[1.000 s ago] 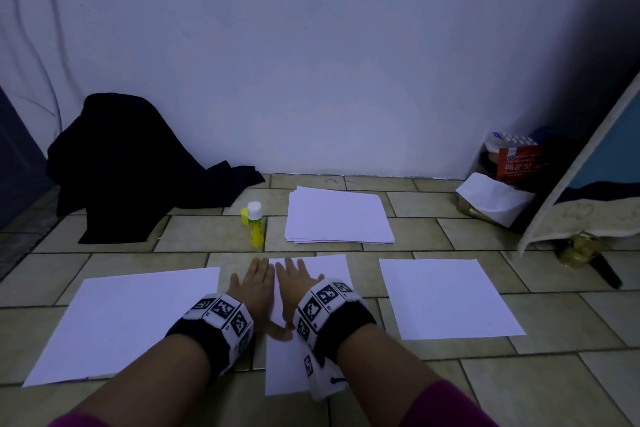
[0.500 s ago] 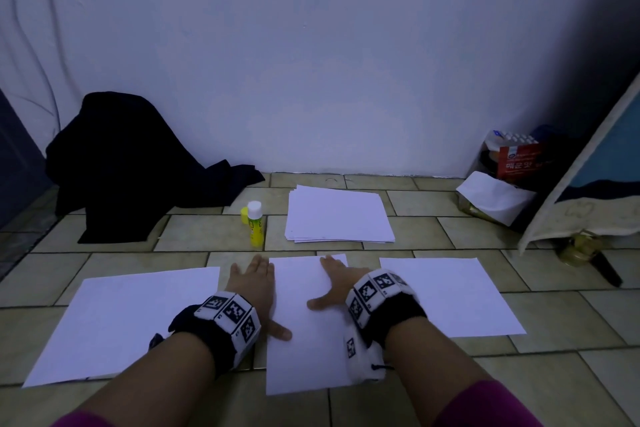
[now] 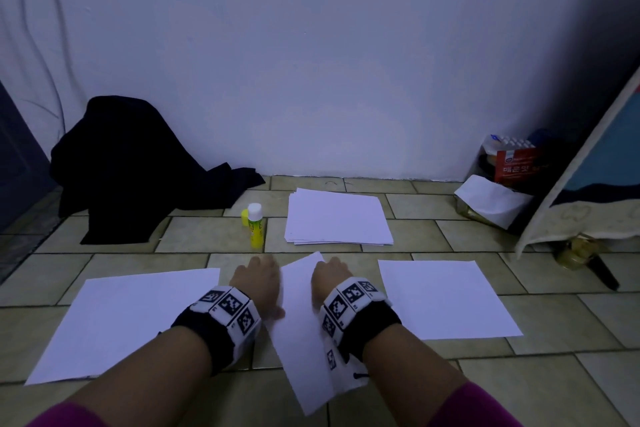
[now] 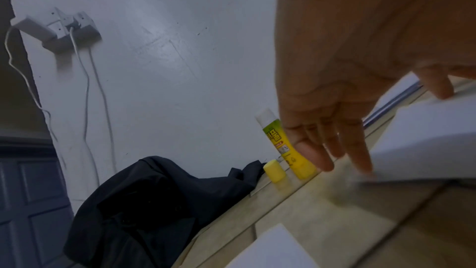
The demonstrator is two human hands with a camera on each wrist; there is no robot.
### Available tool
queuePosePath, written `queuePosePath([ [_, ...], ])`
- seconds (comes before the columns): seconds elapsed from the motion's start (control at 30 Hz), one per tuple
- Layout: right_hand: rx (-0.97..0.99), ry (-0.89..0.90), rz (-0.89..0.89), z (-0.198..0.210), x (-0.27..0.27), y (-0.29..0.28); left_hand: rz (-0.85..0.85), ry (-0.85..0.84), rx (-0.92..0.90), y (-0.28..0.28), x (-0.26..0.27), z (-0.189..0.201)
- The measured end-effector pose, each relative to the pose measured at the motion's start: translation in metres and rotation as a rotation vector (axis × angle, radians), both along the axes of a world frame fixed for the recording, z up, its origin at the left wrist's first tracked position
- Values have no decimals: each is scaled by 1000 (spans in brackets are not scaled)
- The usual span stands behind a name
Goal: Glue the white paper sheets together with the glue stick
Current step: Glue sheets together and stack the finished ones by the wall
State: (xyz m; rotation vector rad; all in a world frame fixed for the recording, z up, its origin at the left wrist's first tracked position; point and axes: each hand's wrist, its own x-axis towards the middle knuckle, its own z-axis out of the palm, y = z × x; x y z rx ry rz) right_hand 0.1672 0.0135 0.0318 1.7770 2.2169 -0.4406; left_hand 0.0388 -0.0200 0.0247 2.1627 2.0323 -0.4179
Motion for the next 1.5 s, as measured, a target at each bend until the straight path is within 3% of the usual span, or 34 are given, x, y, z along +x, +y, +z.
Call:
queuePosePath([
  [0.07,-1,-10,29,0,-7,-6,-58,-131,-76,-1,-4,-3],
  [0.23,-55,41,-16,-12,-30,-15,-89,-63,-74,-1,-9,4],
  [0.47,-135,60,209,-18,-43,-12,-25,-114,-233,-8,-17,-9],
  [0.63,-186,71,275,-23,-14,3,-8,-158,-274,-11,-23,-10],
  [0.97,-123,59,-47,-16,62,40,-18,-167,-283,-11,-25,-8],
  [1.1,-74,19,-37,-8,58,40,-9,-194,-271,-13,-30,-1],
  [1.3,131,-173,-10,-9,34,26,11,-91,-71,1,-22,8],
  [1.5,54,-113,-92,-23,7,17,-171,-214,-68,-1,-5,-7],
])
